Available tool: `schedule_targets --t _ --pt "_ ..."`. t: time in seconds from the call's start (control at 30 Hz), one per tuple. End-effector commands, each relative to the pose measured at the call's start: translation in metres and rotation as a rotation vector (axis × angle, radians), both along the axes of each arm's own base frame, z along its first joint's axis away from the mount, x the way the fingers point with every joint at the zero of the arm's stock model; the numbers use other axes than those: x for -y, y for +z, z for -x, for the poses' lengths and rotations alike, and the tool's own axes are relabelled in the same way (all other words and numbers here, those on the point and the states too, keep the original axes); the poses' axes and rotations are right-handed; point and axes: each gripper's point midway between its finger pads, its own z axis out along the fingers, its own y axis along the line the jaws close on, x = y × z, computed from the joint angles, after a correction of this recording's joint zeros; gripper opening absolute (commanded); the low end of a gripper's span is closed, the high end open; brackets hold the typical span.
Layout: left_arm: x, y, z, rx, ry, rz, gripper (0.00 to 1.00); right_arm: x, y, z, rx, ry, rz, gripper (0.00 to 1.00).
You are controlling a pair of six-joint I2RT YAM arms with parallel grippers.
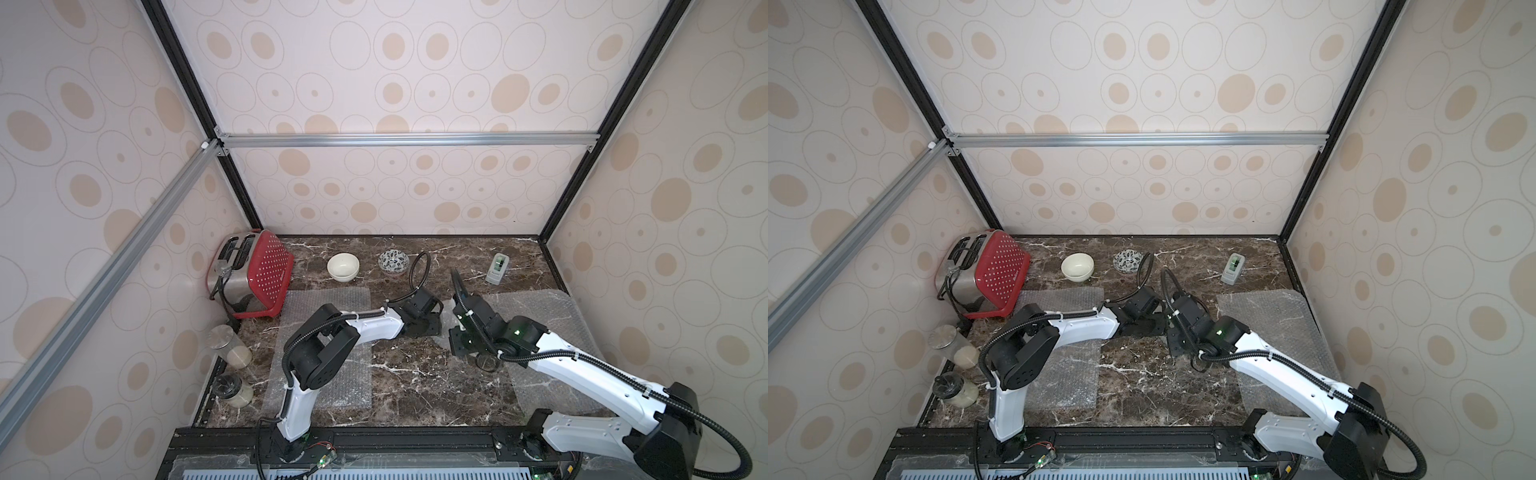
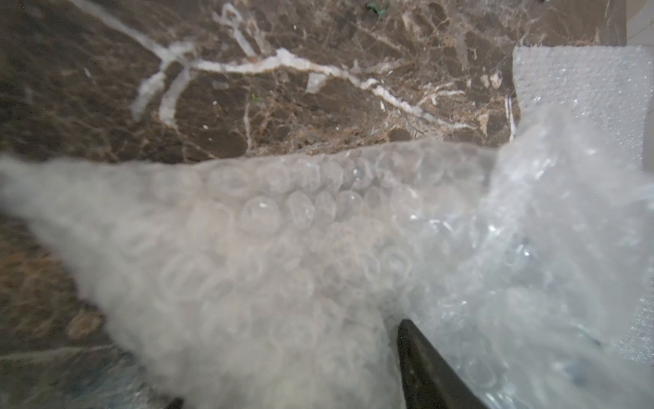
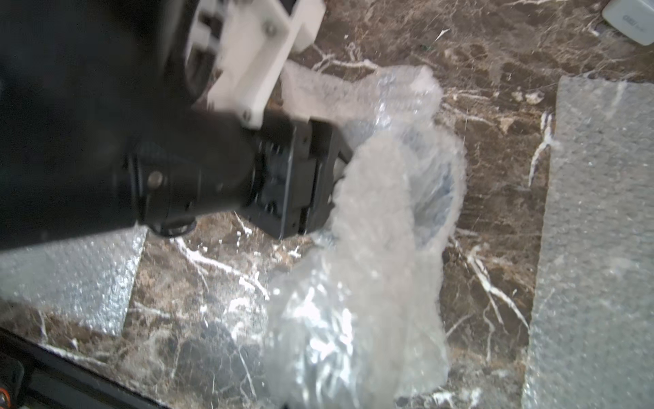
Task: Wrap bowls in bubble wrap
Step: Wrap the bowl in bubble wrap.
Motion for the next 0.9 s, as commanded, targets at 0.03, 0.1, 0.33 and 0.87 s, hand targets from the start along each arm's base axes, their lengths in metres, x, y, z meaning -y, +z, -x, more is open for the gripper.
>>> schedule_targets --t 0.03,0.1,0.33,0.87 --pt "-0.006 -0.011 0.003 -0.003 0.0 -0.036 0.63 -0.017 0.011 -0.033 0.037 0.042 -0.104 0.0" --pt "-0.005 -0.011 0.003 0.0 -0.001 -0.035 0.63 -0.021 0.004 -0.044 0.02 0.047 -0.098 0.0" --pt "-0.004 -0.009 0.003 0.005 -0.007 -0.029 0.63 -0.03 -0.039 -0.063 -0.051 0.052 -0.086 0.0" --pt "-0.015 0.013 0.001 0.05 0.004 -0.046 0.63 -0.004 -0.137 -0.065 -0.268 -0.018 0.003 0.0"
